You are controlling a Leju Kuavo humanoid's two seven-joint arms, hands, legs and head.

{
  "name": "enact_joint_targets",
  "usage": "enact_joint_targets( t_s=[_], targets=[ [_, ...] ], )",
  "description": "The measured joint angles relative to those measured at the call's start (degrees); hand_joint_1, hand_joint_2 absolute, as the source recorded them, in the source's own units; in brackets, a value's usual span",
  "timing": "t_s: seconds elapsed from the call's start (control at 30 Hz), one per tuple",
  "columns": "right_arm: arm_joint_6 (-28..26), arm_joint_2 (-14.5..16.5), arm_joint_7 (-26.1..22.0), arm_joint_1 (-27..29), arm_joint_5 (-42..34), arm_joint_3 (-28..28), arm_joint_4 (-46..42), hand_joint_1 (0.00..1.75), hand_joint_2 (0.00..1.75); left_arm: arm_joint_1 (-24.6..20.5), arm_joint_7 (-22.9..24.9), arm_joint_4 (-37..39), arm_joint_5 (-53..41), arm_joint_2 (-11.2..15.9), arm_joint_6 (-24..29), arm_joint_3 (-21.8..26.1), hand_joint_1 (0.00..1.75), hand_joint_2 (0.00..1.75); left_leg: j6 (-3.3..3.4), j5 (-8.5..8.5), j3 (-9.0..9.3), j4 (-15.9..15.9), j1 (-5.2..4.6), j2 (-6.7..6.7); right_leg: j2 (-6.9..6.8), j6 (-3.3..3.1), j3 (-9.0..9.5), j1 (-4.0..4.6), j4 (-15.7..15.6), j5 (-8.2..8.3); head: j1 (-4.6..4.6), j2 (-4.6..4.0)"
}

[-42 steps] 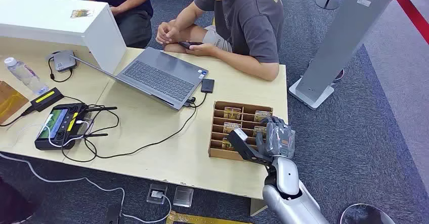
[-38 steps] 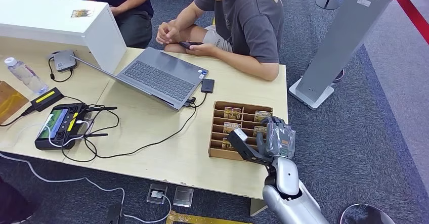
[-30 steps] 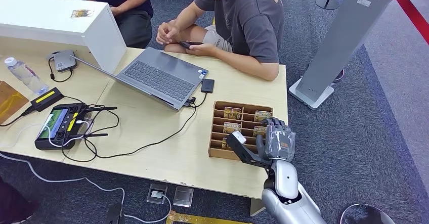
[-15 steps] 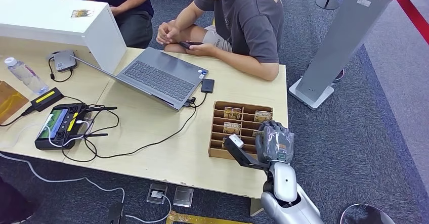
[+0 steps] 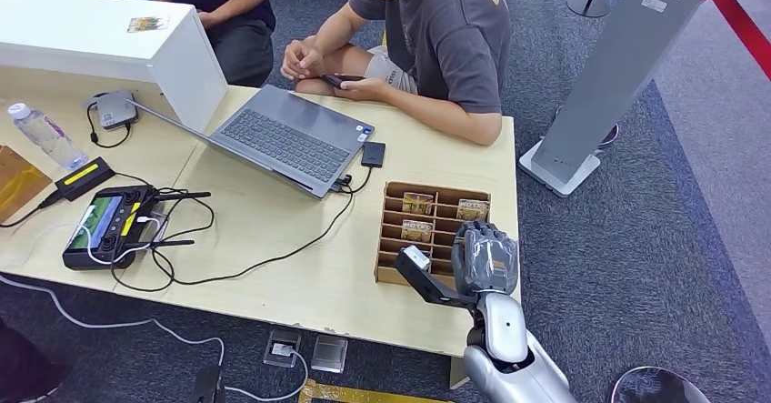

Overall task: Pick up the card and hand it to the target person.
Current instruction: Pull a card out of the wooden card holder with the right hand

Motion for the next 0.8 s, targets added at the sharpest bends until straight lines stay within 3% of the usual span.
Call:
enact_joint_targets(
  t_s=[0.27, 0.8],
  targets=[
    [-0.5, 0.4, -0.4, -0.7, -1.6, 0.3, 1.2, 1.19, 1.75, 0.0, -0.1, 0.0, 0.1, 0.0, 0.0, 0.0, 0.00, 0.00, 0.00, 0.00, 0.03, 0.0, 0.00, 0.00, 0.00, 0.00, 0.02, 0.00, 0.0, 0.00, -0.03, 0.00],
    [-1.8, -0.1, -0.8, -1.1, -5.0, 0.8, 0.2, 1.37, 1.75, 0.0, -0.7, 0.0, 0.3, 0.0, -0.3, 0.0, 0.00, 0.00, 0.00, 0.00, 0.04, 0.0, 0.00, 0.00, 0.00, 0.00, 0.02, 0.00, 0.0, 0.00, -0.02, 0.00]
  ],
)
